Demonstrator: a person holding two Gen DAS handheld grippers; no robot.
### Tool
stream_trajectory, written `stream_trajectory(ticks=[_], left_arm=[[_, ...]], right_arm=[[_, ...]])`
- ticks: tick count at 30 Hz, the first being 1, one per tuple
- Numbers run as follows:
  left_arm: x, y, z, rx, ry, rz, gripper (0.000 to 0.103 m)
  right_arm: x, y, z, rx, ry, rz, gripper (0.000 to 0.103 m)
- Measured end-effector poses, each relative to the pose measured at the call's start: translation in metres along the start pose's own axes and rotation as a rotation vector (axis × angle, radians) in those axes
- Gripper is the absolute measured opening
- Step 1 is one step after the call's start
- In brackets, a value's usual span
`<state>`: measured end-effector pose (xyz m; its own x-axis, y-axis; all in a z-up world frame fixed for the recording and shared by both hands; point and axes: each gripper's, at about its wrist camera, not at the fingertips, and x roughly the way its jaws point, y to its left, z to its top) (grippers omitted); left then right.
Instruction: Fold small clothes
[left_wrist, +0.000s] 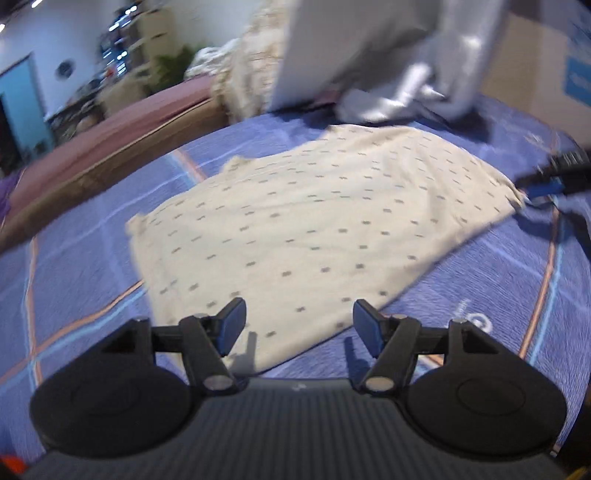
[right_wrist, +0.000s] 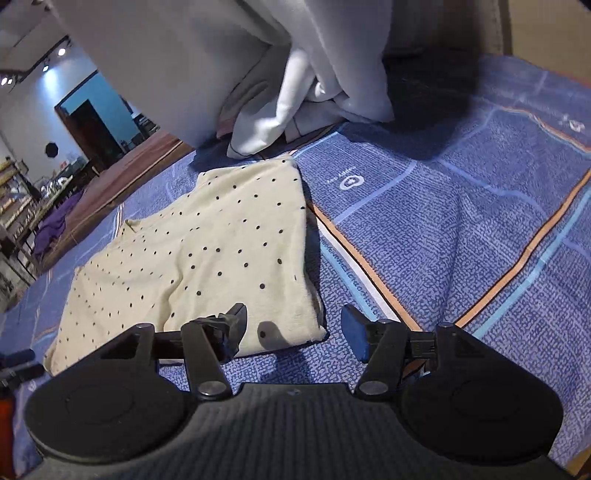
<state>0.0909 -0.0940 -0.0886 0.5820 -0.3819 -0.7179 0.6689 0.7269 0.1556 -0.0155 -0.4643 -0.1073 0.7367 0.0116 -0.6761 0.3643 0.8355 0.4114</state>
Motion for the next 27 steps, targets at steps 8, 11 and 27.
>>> stream_trajectory(ticks=[8,11,27], left_arm=[[0.067,-0.156,0.031,0.655,-0.157,0.025,0.062],[0.091,-0.201,0.038,0.866,-0.197,0.041,0.057],[0.116,-0.214,0.143,0.409,-0.190,-0.161,0.006]], right_arm=[[-0.004,-0.036,0.018,0.218,0.031,0.106,0.097],[-0.012,-0.040,0.018,0.210,0.028,0.112,0.097],[0.022,-0.089,0.068,0.258,0.080,0.333,0.103]])
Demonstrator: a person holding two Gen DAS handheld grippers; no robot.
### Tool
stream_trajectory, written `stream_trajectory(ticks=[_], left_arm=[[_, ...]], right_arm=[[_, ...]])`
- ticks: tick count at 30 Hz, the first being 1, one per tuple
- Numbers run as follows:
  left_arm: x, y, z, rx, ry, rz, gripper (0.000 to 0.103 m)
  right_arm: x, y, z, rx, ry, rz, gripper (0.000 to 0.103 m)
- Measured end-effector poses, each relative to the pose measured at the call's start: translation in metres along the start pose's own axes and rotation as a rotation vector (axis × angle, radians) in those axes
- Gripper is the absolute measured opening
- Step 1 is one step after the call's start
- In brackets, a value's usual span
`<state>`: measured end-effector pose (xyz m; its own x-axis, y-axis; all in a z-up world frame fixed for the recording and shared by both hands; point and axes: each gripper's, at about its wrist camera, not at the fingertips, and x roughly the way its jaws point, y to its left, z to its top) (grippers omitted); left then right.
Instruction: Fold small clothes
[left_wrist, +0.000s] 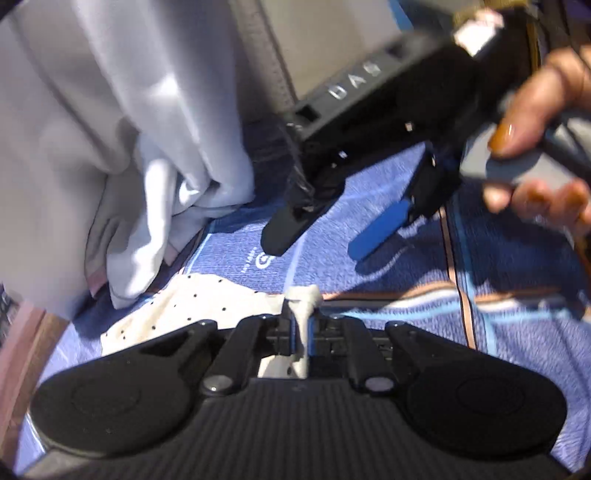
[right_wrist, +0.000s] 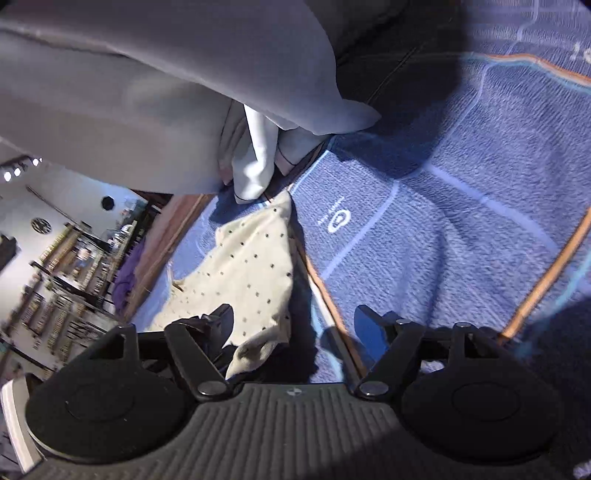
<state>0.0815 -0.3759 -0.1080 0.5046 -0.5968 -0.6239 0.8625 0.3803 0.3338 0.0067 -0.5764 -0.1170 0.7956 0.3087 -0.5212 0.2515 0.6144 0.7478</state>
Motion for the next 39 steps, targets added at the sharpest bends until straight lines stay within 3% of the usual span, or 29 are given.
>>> stream_trajectory(ticks=[3,6,9,11,15,16,17,18,23,28,31,33,39], left_arm=[[-0.027,0.050,-0.009,-0.246,-0.050,-0.011,0.005],[-0.046,0.091,-0.027,-0.393,-0.074,0.009,0.005],[-0.050,0.113,-0.039,-0.449,-0.065,0.003,0.005],[-0.049,0.114,-0.042,-0.429,-0.048,0.003,0.005],[-0.053,0.099,-0.046,-0.406,-0.048,-0.028,0.006],[-0.055,0.096,-0.046,-0.404,-0.053,-0.035,0.006],[-0.056,0.093,-0.046,-0.401,-0.056,-0.038,0.006],[-0.059,0.089,-0.048,-0.398,-0.061,-0.038,0.006],[-0.088,0.101,-0.060,-0.455,-0.105,-0.032,0.006],[-0.153,0.139,-0.101,-0.597,-0.176,0.049,0.006],[-0.193,0.165,-0.142,-0.709,-0.200,0.136,0.006],[-0.211,0.179,-0.170,-0.765,-0.173,0.199,0.006],[-0.243,0.201,-0.243,-0.903,-0.087,0.305,0.006]], right_arm=[[0.030,-0.008,0.014,0.150,0.060,0.094,0.103],[0.066,0.003,0.019,0.158,0.142,0.045,0.103],[0.091,0.018,0.024,0.170,0.133,0.072,0.103],[0.105,0.024,0.029,0.226,0.115,0.096,0.103],[0.132,0.047,0.032,0.173,0.152,-0.005,0.103],[0.134,0.054,0.032,0.130,0.148,-0.036,0.087],[0.135,0.061,0.030,0.094,0.129,-0.085,0.057],[0.135,0.065,0.029,0.077,0.109,-0.117,0.016],[0.126,0.105,0.023,-0.095,0.090,-0.126,0.011],[0.135,0.163,0.019,-0.143,0.090,0.013,0.011],[0.165,0.213,0.001,-0.217,0.138,0.084,0.011],[0.195,0.245,-0.016,-0.277,0.179,0.121,0.011],[0.287,0.311,-0.084,-0.400,0.300,0.071,0.011]])
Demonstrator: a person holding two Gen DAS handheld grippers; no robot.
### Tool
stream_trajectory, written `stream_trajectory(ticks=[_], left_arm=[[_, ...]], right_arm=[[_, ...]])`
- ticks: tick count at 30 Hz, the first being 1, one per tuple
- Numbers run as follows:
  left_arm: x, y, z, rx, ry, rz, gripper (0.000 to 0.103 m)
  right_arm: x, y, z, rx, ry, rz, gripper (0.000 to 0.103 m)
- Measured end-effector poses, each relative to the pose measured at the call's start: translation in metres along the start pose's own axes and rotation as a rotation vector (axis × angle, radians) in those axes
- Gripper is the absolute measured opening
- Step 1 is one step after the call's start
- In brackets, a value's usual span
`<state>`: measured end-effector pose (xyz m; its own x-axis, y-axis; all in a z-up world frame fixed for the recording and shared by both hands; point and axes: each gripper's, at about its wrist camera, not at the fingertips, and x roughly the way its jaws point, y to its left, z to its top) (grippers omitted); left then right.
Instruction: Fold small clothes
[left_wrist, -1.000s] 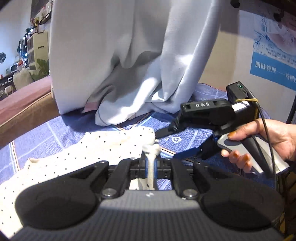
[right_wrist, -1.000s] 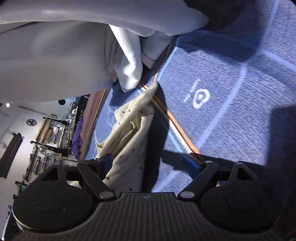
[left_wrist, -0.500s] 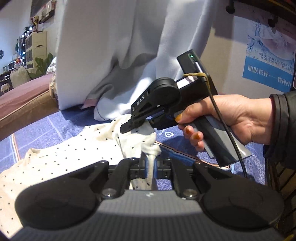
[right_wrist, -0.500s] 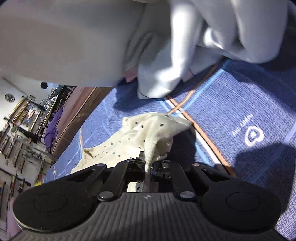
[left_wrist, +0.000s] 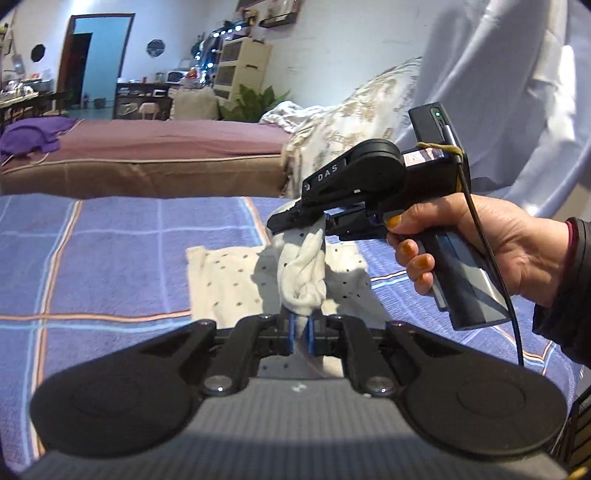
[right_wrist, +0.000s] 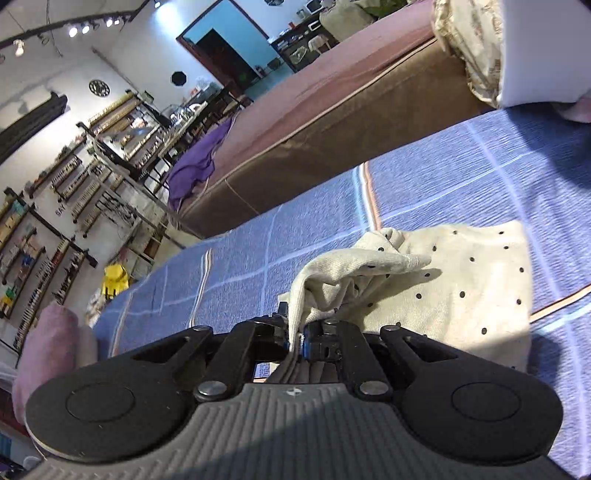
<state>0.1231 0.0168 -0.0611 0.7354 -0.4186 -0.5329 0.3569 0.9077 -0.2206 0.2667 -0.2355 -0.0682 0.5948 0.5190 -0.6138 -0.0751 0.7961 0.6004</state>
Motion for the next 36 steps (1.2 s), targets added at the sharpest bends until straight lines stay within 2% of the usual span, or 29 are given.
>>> stream_trajectory(ticks=[2,5,6,7,8,9,10,11,13,14,16,18,20,23,24,27,29,31,33,36], left_arm=[[0.000,0.019,-0.008,-0.044,0.033,0.025,0.007],[0.002,0.047,-0.019,-0.128,0.082,0.044,0.020],[0.001,0.053,-0.024,-0.147,0.085,0.051,0.024],[-0.001,0.057,-0.027,-0.155,0.086,0.067,0.028],[-0.002,0.060,-0.029,-0.162,0.092,0.095,0.040],[-0.006,0.064,-0.031,-0.172,0.091,0.125,0.052],[-0.010,0.068,-0.033,-0.183,0.088,0.158,0.053],[-0.014,0.073,-0.033,-0.192,0.088,0.189,0.053],[-0.022,0.074,-0.031,-0.195,0.071,0.206,0.053],[-0.022,0.071,-0.026,-0.178,0.061,0.191,0.053],[-0.020,0.059,-0.019,-0.120,0.053,0.139,0.053],[-0.009,0.041,-0.012,-0.062,0.052,0.082,0.053],[0.003,0.021,-0.012,-0.005,0.068,0.069,0.053],[0.030,0.007,-0.019,0.039,0.160,0.090,0.053],[0.037,0.006,-0.022,0.026,0.194,0.095,0.054],[0.052,0.006,-0.033,0.027,0.274,0.094,0.065],[0.056,0.006,-0.036,0.049,0.287,0.099,0.071],[0.050,0.005,-0.037,0.039,0.284,0.096,0.078],[0.039,0.007,-0.033,0.022,0.268,0.105,0.090],[0.021,0.010,-0.024,0.007,0.232,0.125,0.097]], right_arm=[[0.017,0.016,-0.010,-0.034,0.034,-0.021,0.011],[0.033,0.029,-0.022,-0.098,0.046,-0.111,0.014],[0.035,0.031,-0.024,-0.116,0.046,-0.128,0.026],[0.039,0.033,-0.025,-0.135,0.047,-0.137,0.045],[0.038,0.034,-0.028,-0.145,0.034,-0.116,0.057],[0.034,0.033,-0.027,-0.142,0.010,-0.073,0.080],[0.029,0.035,-0.028,-0.128,-0.025,-0.023,0.096],[0.023,0.035,-0.027,-0.112,-0.065,0.027,0.102],[0.008,0.034,-0.022,-0.116,-0.108,0.073,0.103],[0.003,0.037,-0.020,-0.140,-0.103,0.044,0.101],[-0.005,0.040,-0.020,-0.224,-0.078,-0.072,0.092],[-0.014,0.036,-0.023,-0.345,-0.071,-0.186,0.092],[-0.022,0.030,-0.031,-0.430,-0.077,-0.268,0.092],[-0.033,0.013,-0.051,-0.499,-0.067,-0.277,0.093],[-0.035,0.006,-0.058,-0.506,-0.045,-0.282,0.098],[-0.028,-0.011,-0.078,-0.529,0.018,-0.369,0.100],[-0.029,-0.021,-0.090,-0.540,0.026,-0.366,0.103],[-0.039,-0.025,-0.098,-0.528,-0.019,-0.339,0.103],[-0.051,-0.023,-0.095,-0.491,-0.073,-0.334,0.103],[-0.076,-0.024,-0.092,-0.446,-0.139,-0.286,0.103]])
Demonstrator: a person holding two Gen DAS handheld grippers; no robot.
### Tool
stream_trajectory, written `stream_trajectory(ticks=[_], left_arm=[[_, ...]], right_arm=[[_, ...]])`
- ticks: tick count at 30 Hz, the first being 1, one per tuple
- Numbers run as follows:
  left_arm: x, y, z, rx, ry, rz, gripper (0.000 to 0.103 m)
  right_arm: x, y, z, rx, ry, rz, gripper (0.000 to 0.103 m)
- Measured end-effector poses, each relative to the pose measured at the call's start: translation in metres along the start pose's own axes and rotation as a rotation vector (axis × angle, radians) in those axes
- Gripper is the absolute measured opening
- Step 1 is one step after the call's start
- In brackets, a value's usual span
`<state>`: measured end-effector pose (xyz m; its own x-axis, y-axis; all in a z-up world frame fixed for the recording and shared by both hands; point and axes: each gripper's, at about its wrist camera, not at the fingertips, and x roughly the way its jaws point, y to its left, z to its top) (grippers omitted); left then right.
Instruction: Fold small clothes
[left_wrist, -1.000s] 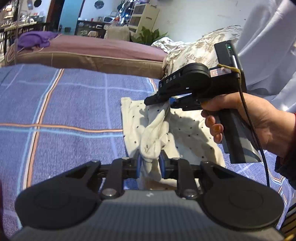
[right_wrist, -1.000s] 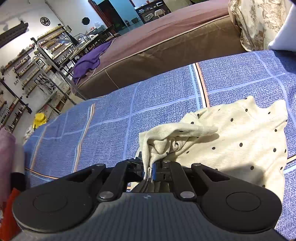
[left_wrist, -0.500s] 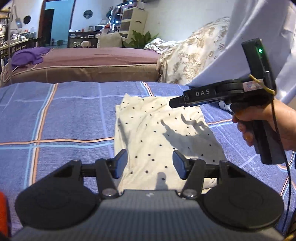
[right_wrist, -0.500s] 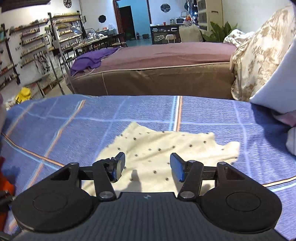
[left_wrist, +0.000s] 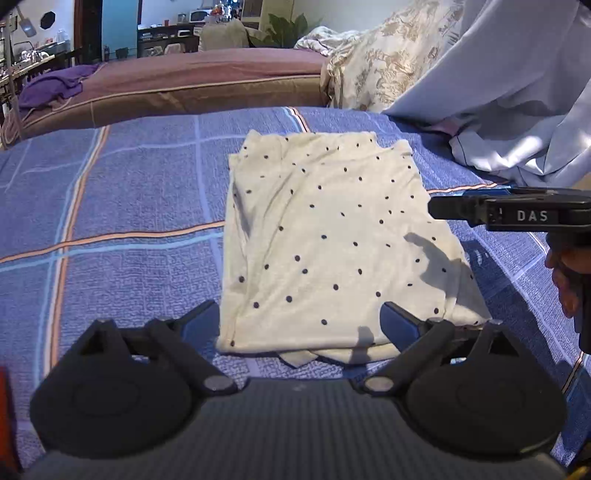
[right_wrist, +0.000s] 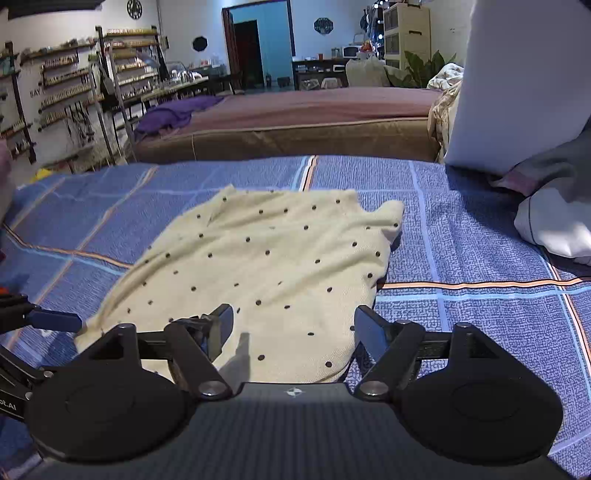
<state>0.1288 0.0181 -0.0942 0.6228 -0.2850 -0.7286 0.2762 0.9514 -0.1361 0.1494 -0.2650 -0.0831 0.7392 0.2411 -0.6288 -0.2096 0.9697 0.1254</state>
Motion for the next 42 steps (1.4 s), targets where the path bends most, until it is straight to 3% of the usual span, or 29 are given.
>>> stream_trajectory(ticks=[4,8,10,12,16,20,27,28,29,30,31,34,37,42], left_arm=[[-0.016,0.010,0.001,-0.119,0.029,-0.100,0.100],[-0.008,0.026,-0.015,-0.345,0.102,-0.252,0.099],[0.003,0.032,-0.026,-0.441,0.138,-0.297,0.098],[0.016,0.039,-0.039,-0.535,0.154,-0.331,0.097],[0.029,0.045,-0.042,-0.580,0.075,-0.370,0.097],[0.055,0.050,-0.028,-0.641,0.035,-0.398,0.093],[0.098,0.049,0.003,-0.684,0.028,-0.423,0.068],[0.101,0.049,0.005,-0.687,0.026,-0.419,0.064],[0.104,0.050,0.005,-0.694,0.023,-0.417,0.053],[0.106,0.052,0.004,-0.706,0.025,-0.413,0.037],[0.108,0.053,0.002,-0.717,0.031,-0.416,0.032],[0.106,0.055,-0.002,-0.720,0.032,-0.430,0.026],[0.092,0.051,0.003,-0.674,0.008,-0.431,0.024],[0.051,0.041,0.019,-0.620,-0.045,-0.475,0.023]], right_arm=[[-0.020,-0.019,-0.004,0.094,-0.004,0.021,0.103],[-0.018,-0.048,-0.032,0.368,0.096,0.126,0.103],[-0.017,-0.055,-0.047,0.457,0.088,0.170,0.103],[-0.015,-0.061,-0.056,0.520,0.069,0.147,0.103],[-0.004,-0.078,-0.064,0.630,0.034,0.195,0.103],[0.016,-0.081,-0.053,0.661,0.029,0.226,0.103],[0.072,-0.084,-0.024,0.714,0.008,0.312,0.103],[0.079,-0.084,-0.020,0.722,0.006,0.325,0.101],[0.085,-0.084,-0.017,0.727,0.003,0.327,0.094],[0.090,-0.083,-0.015,0.732,0.007,0.323,0.074],[0.094,-0.082,-0.015,0.734,0.014,0.328,0.054],[0.098,-0.079,-0.018,0.743,0.016,0.339,0.027],[0.081,-0.073,-0.018,0.708,-0.020,0.341,0.020],[0.037,-0.060,0.001,0.680,-0.083,0.368,0.019]])
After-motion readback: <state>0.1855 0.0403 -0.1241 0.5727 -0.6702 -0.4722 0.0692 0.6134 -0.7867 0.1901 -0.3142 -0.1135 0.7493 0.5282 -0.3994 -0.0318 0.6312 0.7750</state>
